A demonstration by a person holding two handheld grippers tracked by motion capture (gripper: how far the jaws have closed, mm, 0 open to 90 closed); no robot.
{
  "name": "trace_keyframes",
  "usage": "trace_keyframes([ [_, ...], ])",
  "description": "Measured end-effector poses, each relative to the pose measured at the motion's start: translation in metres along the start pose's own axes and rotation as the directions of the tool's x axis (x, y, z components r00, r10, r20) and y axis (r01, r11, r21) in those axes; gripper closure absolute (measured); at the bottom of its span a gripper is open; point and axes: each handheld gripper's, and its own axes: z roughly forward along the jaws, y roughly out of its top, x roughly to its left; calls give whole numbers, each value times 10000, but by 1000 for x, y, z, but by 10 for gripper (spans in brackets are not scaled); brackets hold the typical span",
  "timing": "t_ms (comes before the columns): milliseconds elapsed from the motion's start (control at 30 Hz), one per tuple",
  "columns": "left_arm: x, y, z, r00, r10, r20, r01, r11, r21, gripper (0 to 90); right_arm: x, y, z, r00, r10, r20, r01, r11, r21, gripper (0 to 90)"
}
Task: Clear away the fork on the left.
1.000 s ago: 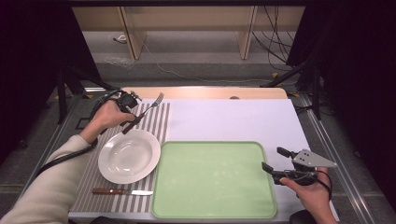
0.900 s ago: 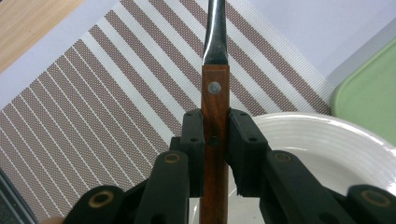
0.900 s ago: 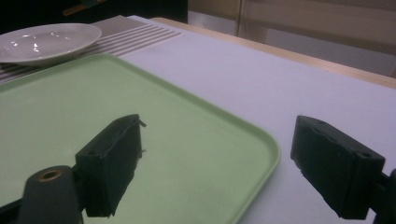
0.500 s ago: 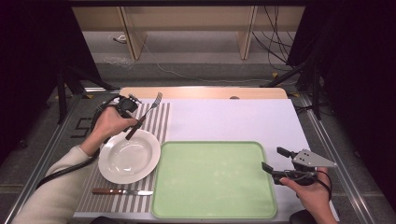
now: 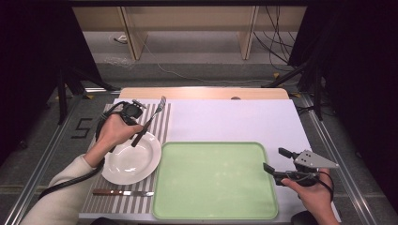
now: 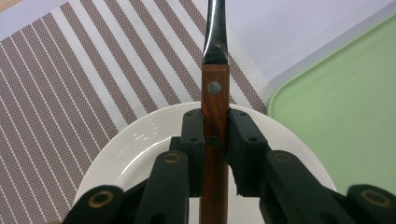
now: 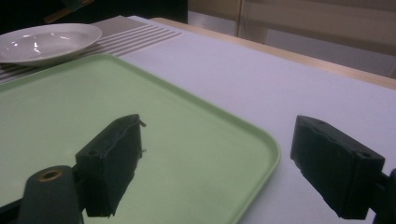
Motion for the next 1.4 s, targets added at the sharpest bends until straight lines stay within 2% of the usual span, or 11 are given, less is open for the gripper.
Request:
trace_keyframes([
  [133, -7, -3, -1, 9998, -144, 99, 144, 9999, 62, 765, 0, 0, 0, 10000, 0, 5, 0, 10000, -18, 176],
  [333, -15, -8, 0, 9998, 22, 182, -22, 10000, 8, 765, 0, 0, 0, 10000, 9, -17, -9, 10000, -29, 176],
  [667, -41, -19, -6, 9990, 218, 401, -218, 9998, -2, 765, 1, 0, 0, 10000, 0, -12, 0, 10000, -26, 176],
  [933, -66, -29, -7, 9961, 458, 748, -467, 9989, 107, 765, 1, 0, 0, 10000, 6, -25, -6, 10000, -26, 176],
  [1033, -77, -33, -7, 9944, 450, 956, -467, 9988, 160, 765, 1, 0, 0, 10000, -14, -32, 14, 10000, -28, 176],
  [1167, -92, -38, -6, 9909, 785, 1092, -812, 9965, 200, 765, 1, 0, 0, 10000, -19, -25, 19, 10000, -30, 176],
  [1300, -109, -45, -4, 9834, 1021, 1501, -1084, 9935, 338, 765, 1, 1, 0, 10000, -20, -40, 20, 10000, -28, 175],
  [1400, -118, -49, -3, 9800, 1218, 1571, -1299, 9906, 420, 764, 1, 0, 0, 10000, -34, -35, 34, 10000, -71, 175],
])
